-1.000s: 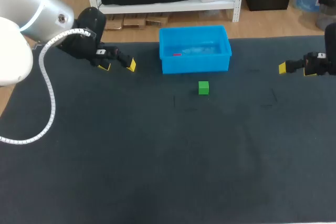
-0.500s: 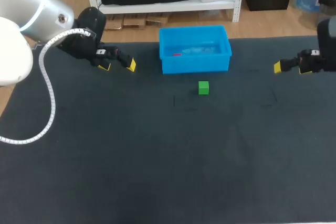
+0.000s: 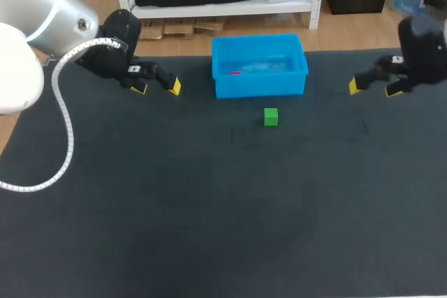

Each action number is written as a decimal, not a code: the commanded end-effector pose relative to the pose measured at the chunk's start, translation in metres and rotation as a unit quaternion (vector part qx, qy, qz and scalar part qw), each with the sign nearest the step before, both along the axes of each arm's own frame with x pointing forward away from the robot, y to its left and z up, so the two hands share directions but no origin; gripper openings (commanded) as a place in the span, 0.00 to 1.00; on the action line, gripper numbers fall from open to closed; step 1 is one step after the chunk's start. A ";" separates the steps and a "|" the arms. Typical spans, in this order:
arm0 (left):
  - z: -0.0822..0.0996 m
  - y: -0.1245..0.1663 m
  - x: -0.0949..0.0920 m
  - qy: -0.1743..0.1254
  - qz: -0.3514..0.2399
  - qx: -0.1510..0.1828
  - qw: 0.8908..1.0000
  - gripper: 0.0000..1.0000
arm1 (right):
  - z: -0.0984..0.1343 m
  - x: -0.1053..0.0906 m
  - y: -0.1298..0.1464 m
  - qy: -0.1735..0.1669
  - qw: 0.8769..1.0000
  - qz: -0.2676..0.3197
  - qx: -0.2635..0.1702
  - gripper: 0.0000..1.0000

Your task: Use the left arm to pick the red cube and place it into the blue plastic box first, then use the right arm to grasp the green cube and put it into the same blue plastic box after the first action is fully finished.

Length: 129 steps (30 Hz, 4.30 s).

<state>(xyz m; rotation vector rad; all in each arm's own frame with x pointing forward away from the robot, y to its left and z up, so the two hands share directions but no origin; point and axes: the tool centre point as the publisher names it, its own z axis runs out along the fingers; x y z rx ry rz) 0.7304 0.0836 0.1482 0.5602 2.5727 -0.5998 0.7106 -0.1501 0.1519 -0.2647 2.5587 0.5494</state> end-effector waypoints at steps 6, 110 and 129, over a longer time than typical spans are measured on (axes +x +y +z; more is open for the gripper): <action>0.000 0.000 0.000 0.000 0.000 -0.001 1.000 1.00 | 0.003 0.010 0.011 0.033 0.998 -0.013 -0.061 1.00; 0.000 0.000 0.000 0.000 0.000 -0.001 1.000 1.00 | -0.049 0.070 0.144 0.216 0.958 -0.042 -0.182 1.00; 0.000 0.000 0.000 0.000 0.000 -0.001 1.000 1.00 | -0.082 0.081 0.154 0.233 0.953 -0.035 -0.188 1.00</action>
